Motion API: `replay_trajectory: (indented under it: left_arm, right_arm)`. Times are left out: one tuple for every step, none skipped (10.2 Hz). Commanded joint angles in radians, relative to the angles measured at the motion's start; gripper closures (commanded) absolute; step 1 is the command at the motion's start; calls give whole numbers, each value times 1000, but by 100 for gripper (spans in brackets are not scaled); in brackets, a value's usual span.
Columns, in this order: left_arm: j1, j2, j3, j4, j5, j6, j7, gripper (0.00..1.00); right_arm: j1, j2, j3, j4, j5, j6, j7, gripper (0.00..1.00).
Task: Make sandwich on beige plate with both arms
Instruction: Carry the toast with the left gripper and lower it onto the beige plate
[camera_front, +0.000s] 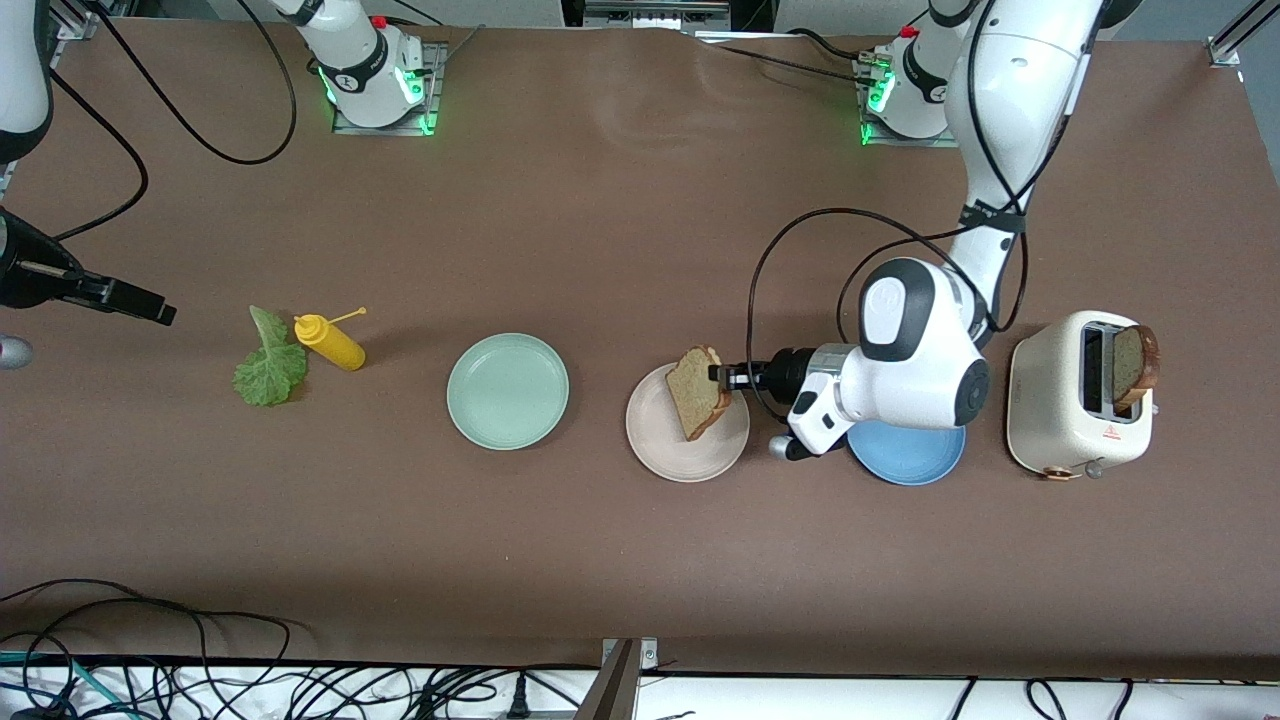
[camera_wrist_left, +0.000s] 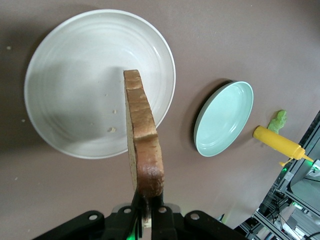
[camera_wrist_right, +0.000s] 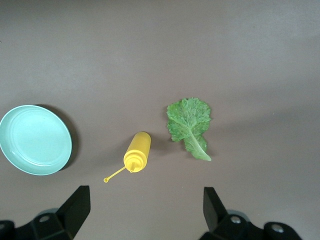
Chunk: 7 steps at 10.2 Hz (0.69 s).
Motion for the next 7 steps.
replay_trajectory:
  left_arm:
    - [-24,45,13,61,-36,28,23,100]
    - [-25,45,11,64,-36,36,23,100]
    - [-32,56,10,73,-36,51,25,100]
    - [-45,69,8,80,-36,70,23,100]
    - [-62,79,8,81,-36,105,22,100]
    - [-70,89,8,83,-37,116,20,100]
    - [-71,95,8,83,-42,127,20,100]
  right_arm:
    - [-7,3,4,14,1,-12,-1,0]
    - [-8,3,4,14,1,-11,-1,0]
    - [-7,3,4,14,1,-11,-1,0]
    - [-8,3,5,14,1,-12,-1,0]
    - [-7,3,4,14,1,-12,-1,0]
    - [-7,3,5,14,1,-12,-1,0]
    - [-8,3,4,14,1,-12,-1,0]
